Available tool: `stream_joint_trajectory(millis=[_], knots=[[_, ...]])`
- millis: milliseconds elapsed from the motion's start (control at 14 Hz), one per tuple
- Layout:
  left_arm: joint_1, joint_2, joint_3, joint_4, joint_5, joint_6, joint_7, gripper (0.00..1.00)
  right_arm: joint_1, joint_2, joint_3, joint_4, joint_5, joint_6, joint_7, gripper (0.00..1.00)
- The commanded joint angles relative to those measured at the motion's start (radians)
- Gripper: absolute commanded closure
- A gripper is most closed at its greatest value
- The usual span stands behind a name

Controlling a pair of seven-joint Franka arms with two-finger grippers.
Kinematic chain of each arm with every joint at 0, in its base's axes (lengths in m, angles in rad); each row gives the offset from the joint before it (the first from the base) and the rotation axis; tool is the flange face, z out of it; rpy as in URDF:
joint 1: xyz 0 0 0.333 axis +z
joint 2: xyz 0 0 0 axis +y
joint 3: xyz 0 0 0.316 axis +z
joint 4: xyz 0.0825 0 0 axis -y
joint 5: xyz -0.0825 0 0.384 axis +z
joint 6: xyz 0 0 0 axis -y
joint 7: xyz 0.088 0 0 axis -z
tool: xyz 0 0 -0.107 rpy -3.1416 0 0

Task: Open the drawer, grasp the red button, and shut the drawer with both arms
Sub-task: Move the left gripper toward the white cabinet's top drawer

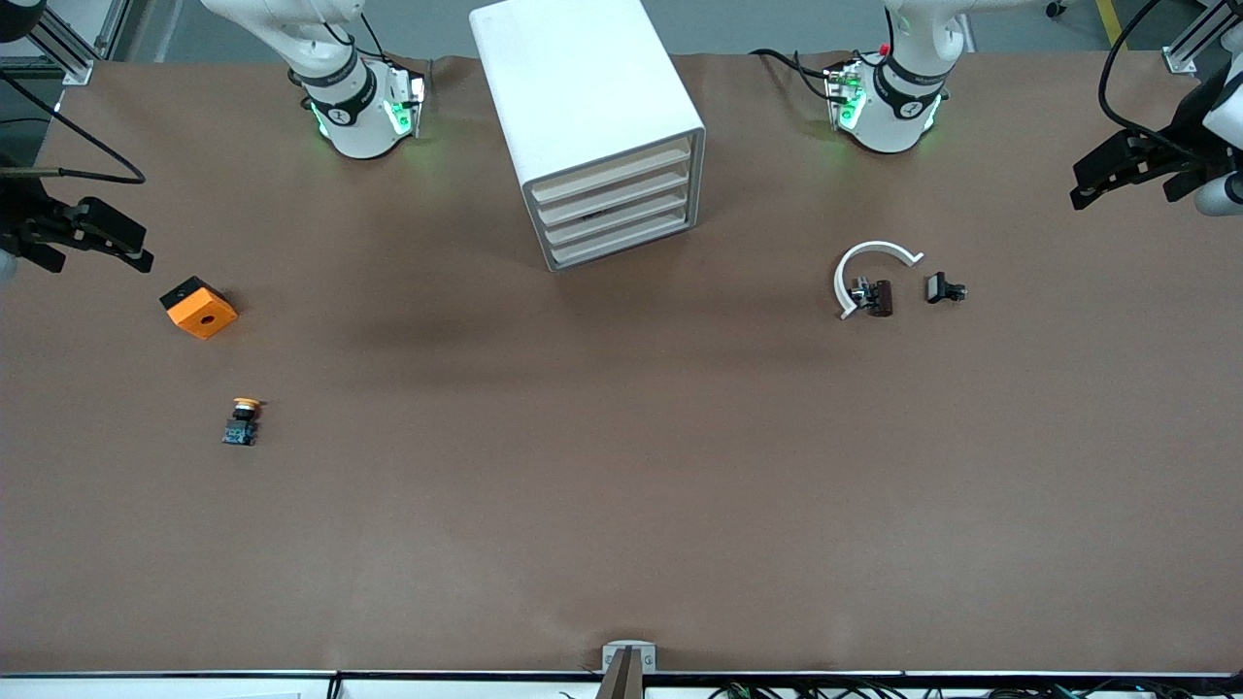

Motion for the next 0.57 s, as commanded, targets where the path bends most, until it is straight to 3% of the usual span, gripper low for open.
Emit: stream_joint_trajectory(millis=[0, 214, 500], knots=[[0.005, 0.012, -0.007, 0.028, 0.023, -0.024, -0.009, 0.0, -0.006, 0.006, 0.004, 0.021, 0.005, -0.014, -0.005, 0.0], [0.007, 0.017, -0.007, 0.03, 0.024, -0.024, -0.006, 0.0, -0.009, 0.006, 0.004, 0.021, 0.0, -0.014, -0.005, 0.0], [0.008, 0.094, 0.002, 0.031, 0.018, -0.024, 0.006, 0.0, -0.013, 0.006, -0.001, 0.027, 0.0, -0.014, -0.005, 0.0]])
